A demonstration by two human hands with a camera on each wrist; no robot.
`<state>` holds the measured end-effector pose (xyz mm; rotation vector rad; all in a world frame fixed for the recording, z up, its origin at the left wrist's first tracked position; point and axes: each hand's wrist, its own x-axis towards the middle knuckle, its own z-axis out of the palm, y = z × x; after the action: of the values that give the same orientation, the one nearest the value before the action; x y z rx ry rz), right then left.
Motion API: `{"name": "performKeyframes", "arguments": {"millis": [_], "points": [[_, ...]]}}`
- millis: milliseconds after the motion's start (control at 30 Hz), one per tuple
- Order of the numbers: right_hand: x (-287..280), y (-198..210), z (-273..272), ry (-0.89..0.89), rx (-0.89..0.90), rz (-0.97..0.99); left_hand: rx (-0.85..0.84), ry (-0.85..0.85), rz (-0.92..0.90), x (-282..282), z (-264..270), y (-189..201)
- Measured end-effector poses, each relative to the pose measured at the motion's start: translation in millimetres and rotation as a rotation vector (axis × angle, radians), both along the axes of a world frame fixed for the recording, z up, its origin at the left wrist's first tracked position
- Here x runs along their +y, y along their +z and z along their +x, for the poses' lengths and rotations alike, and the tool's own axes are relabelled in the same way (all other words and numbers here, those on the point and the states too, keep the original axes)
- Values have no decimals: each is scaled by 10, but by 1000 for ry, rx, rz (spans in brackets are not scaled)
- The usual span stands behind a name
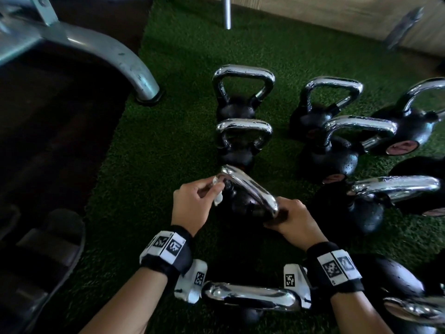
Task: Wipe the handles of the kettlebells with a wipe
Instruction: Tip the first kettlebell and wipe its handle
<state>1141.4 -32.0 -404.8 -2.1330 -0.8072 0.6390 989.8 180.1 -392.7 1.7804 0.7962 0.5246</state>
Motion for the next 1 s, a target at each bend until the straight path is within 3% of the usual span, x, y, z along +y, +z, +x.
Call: {"name": "performKeyframes", "arguments": {"millis": [233, 367, 500, 700, 900, 1000], "points": [[182, 111, 74, 225, 85, -157, 26, -105, 28, 78, 446, 27], [356, 264, 164, 146, 59, -135, 35, -246, -160, 250, 381, -36], [590, 160, 52, 67, 210, -199, 67, -206, -8, 198, 337, -62], [606, 139, -3, -33, 365, -108, -7, -151, 98, 114, 421, 94], [643, 221, -20, -72, 430, -100, 5, -173, 14, 172, 473, 180], [641, 270, -43, -56, 419, -108, -72, -228, -75, 218, 440, 270]]}}
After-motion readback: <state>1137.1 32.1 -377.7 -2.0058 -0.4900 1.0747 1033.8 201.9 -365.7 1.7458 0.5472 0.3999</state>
